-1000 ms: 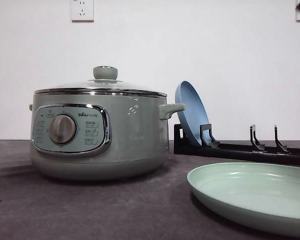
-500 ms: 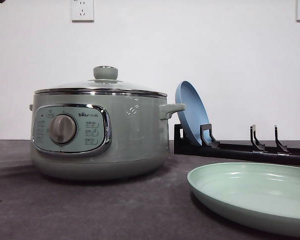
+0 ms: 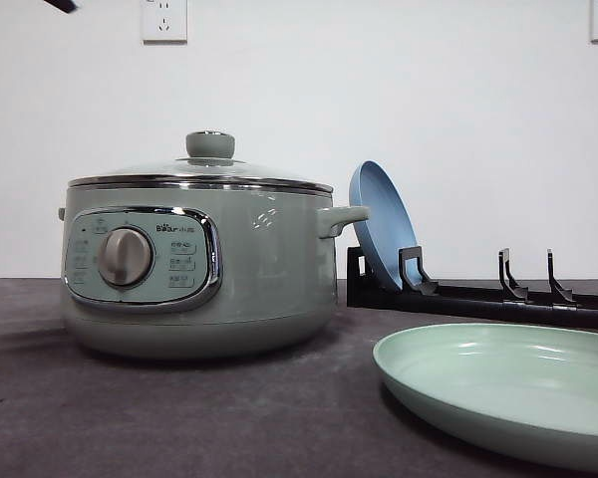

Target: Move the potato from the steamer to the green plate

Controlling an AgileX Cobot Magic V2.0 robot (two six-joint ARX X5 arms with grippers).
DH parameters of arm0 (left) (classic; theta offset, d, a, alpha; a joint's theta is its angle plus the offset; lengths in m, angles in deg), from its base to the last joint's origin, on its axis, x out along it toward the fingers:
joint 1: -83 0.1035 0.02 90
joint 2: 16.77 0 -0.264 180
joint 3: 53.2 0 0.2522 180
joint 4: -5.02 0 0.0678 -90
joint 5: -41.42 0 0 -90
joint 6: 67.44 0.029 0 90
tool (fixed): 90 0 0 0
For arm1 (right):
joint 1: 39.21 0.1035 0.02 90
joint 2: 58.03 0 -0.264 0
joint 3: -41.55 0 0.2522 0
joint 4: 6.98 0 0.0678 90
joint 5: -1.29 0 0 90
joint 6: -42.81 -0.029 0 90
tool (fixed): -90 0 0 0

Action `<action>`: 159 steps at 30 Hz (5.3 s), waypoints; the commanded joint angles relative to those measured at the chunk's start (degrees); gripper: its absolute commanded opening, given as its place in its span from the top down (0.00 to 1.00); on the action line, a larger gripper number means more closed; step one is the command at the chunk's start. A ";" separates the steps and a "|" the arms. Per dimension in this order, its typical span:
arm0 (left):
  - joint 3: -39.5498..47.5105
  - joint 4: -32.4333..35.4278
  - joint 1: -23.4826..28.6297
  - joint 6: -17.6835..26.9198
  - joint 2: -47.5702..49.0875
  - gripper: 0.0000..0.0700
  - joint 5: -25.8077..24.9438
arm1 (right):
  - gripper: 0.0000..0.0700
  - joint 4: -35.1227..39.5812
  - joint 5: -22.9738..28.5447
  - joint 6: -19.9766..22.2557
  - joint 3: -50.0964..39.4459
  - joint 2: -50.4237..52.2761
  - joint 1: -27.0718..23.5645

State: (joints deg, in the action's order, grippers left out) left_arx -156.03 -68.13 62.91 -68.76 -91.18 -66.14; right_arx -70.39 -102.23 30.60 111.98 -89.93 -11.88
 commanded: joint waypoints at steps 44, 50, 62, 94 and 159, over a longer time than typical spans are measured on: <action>-20.16 0.15 -6.93 3.65 -33.21 0.20 12.87 | 0.00 -0.15 0.06 0.63 0.70 -0.17 0.28; -20.16 0.09 -7.03 3.66 -33.21 0.35 12.87 | 0.00 -0.14 0.09 0.66 0.70 -0.17 0.28; -20.16 -1.17 -7.04 3.67 -33.20 1.00 12.87 | 0.00 -0.15 0.09 0.63 0.70 -0.17 0.28; -38.94 -11.74 -6.31 3.48 -32.66 1.00 13.56 | 0.00 -1.36 0.07 0.61 0.70 -0.17 0.28; -38.91 -12.71 17.88 2.38 -32.66 1.00 17.97 | 0.00 -9.83 -2.88 10.47 62.07 -82.16 12.82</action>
State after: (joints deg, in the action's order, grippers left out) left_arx -192.32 -82.35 80.79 -65.79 -124.39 -48.16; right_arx -80.18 -105.19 39.95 171.07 -169.43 0.26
